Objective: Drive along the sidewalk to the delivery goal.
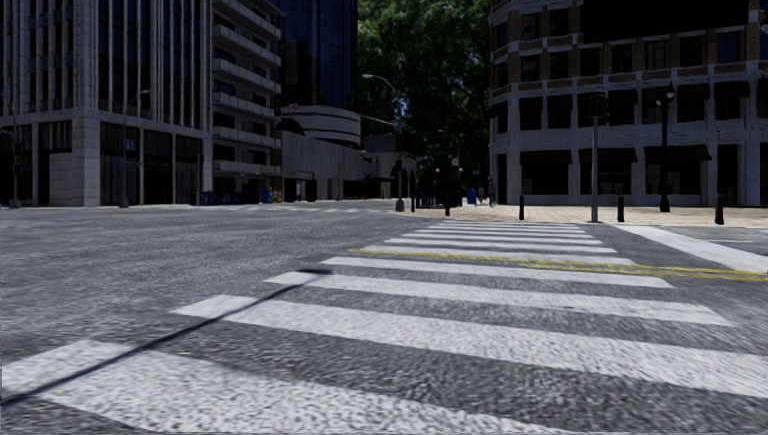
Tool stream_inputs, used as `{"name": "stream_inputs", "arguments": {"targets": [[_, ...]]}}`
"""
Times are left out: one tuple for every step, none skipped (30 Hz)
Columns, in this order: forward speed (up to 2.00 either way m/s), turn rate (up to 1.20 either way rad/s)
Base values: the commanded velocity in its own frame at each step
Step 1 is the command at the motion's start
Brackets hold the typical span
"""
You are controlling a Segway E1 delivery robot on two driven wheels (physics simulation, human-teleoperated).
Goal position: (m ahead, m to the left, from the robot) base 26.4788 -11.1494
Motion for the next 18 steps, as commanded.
{"name": "stream_inputs", "arguments": {"targets": [[2.0,-0.4],[2.0,-0.4],[2.0,-0.4],[2.0,-0.4],[2.0,-0.4],[2.0,-0.4],[2.0,-0.4],[2.0,-0.4],[2.0,-0.4],[2.0,-0.4],[2.0,-0.4],[2.0,-0.4],[2.0,-0.4],[2.0,-0.4],[2.0,-0.4],[2.0,-0.4],[2.0,-0.4],[2.0,-0.4]]}}
